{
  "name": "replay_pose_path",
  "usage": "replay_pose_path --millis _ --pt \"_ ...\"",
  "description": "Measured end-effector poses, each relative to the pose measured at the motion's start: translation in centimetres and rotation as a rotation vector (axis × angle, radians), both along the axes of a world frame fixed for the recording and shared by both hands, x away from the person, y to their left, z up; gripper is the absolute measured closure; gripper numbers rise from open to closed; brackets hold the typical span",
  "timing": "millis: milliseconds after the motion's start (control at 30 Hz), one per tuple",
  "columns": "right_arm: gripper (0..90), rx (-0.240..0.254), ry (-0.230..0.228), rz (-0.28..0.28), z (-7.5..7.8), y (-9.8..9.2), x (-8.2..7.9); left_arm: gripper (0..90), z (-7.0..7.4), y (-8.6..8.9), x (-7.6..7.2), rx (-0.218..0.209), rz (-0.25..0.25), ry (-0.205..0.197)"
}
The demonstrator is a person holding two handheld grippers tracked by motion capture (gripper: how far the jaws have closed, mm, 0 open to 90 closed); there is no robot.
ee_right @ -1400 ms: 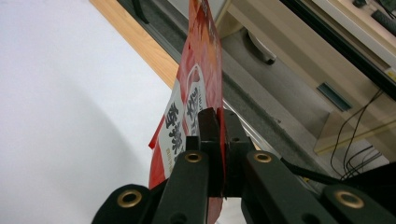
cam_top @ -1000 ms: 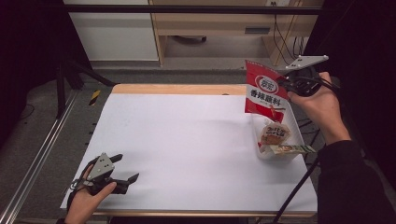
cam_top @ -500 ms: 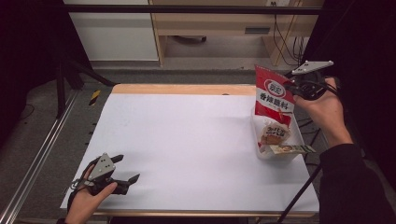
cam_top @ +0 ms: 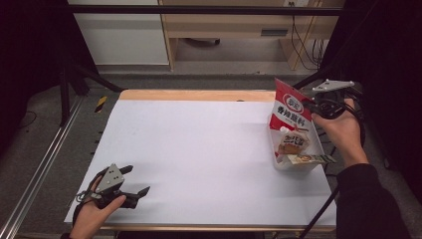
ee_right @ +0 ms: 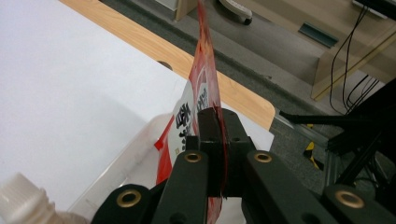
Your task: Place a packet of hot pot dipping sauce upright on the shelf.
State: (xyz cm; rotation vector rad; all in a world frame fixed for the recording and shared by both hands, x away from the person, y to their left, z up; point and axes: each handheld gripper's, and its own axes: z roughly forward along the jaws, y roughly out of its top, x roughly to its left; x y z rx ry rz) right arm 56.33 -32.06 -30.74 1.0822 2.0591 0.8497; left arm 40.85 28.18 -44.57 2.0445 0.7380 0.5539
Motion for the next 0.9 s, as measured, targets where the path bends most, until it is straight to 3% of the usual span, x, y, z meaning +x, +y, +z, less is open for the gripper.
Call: replay_pose_path --millis 333,500,700,900 --pt "85.9 0.009 0.047 -0.043 -1.2 -1.8 -1.6 7.7 -0.1 -0.4 -0.2 0.018 -0.018 0.001" --pt "66.1 0.007 0.027 -0.055 -0.6 -1.5 -2.1 7.7 -0.1 -0.5 -0.2 0.027 -0.024 0.002" --pt "41.5 -0.002 -0.045 -0.063 1.7 -0.2 -3.1 7.7 -0.2 -0.7 -0.3 0.032 -0.030 0.005" --pt "28.0 0.001 -0.091 -0.041 3.7 2.5 -4.1 7.7 -0.2 -0.8 -0.3 0.041 -0.033 0.004"
